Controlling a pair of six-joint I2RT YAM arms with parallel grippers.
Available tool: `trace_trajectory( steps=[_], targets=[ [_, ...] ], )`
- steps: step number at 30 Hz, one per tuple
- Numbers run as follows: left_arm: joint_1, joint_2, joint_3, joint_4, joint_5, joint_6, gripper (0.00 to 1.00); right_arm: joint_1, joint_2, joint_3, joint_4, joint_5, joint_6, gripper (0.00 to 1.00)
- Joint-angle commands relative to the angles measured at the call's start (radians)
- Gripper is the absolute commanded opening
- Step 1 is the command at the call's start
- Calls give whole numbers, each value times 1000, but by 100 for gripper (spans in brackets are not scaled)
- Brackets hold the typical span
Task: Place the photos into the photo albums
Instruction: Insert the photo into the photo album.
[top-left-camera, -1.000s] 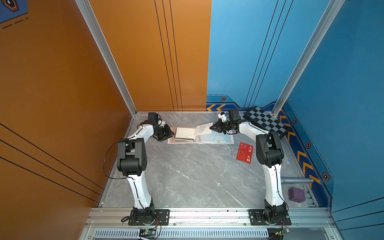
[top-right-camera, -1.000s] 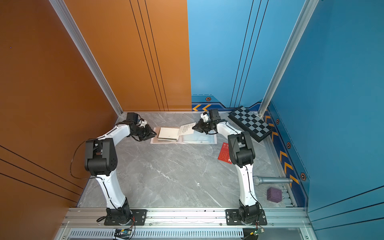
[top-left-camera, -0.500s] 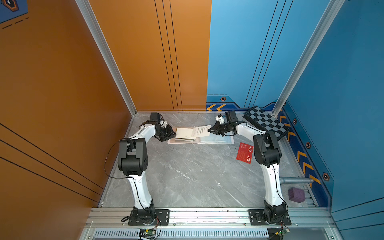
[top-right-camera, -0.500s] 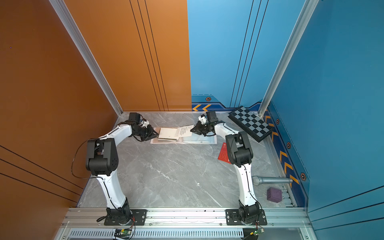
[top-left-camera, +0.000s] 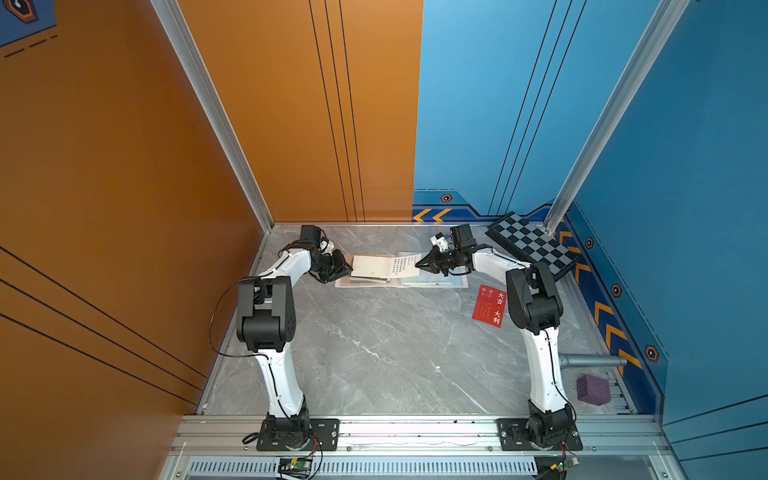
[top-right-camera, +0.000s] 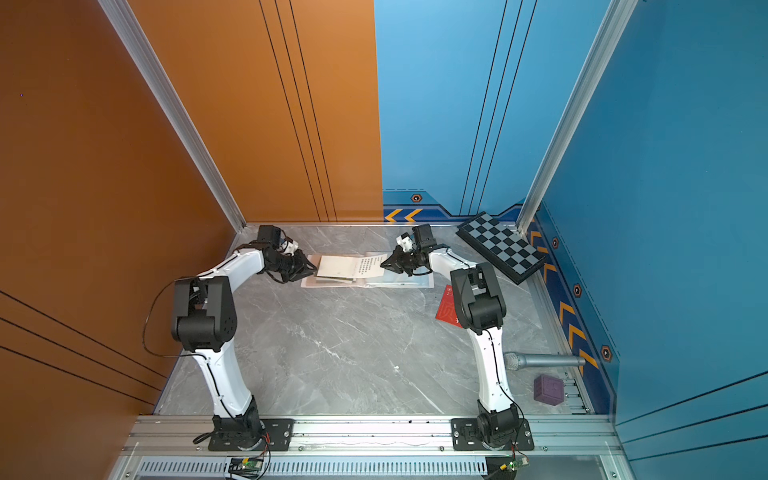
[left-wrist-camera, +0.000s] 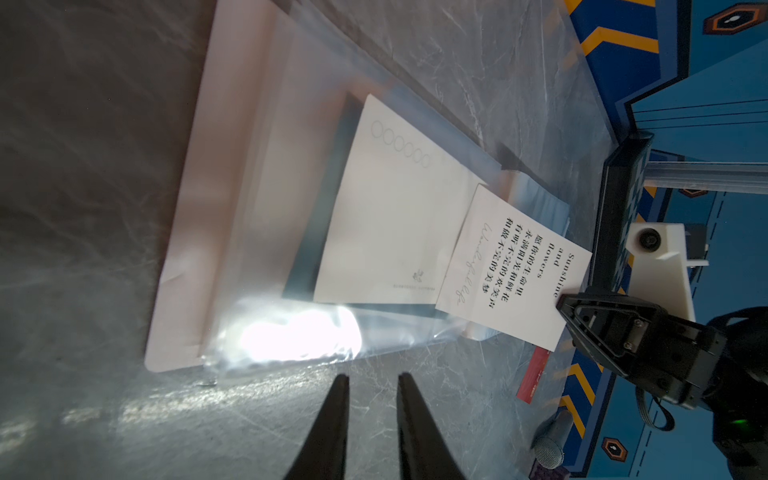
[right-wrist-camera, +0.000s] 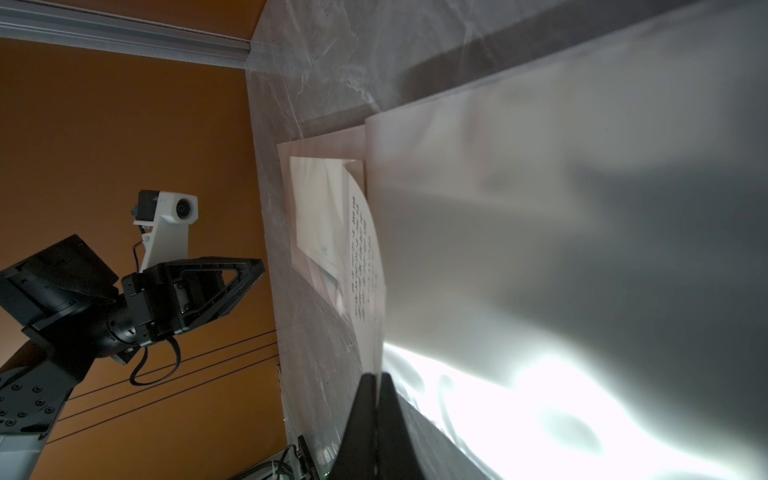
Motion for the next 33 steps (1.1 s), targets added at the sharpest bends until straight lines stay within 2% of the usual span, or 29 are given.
trace_trajectory(
  steps=[1, 18, 33],
  targets=[
    [-8, 1, 16, -19, 15, 24, 23, 18, 29, 27, 5, -7, 7, 0],
    [-21, -3, 16, -19, 14, 25, 23, 84, 139, 177, 4, 36, 42, 0],
    [-30, -9, 22, -25, 12, 31, 23, 153, 269, 349, 3, 95, 91, 6]
  ],
)
